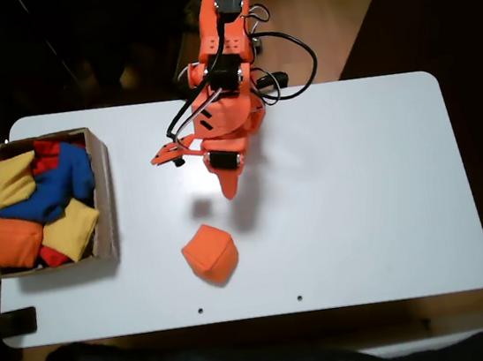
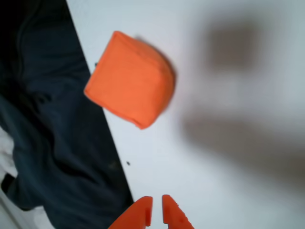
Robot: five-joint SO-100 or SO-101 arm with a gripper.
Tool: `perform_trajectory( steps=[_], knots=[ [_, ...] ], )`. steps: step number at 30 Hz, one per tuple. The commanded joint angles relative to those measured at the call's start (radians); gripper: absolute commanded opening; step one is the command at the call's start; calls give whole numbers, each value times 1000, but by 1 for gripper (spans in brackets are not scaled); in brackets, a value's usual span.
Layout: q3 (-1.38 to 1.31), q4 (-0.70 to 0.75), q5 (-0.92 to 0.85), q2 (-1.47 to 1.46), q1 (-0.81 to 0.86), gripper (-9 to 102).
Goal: Grasp a bag and put it in the box.
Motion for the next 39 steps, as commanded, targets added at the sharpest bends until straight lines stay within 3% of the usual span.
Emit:
perform_trajectory(
  steps=[1, 39],
  knots=[
    [-83, -11, 9, -38, 8, 3],
    [-801, 356, 31, -712, 12, 3]
  ],
)
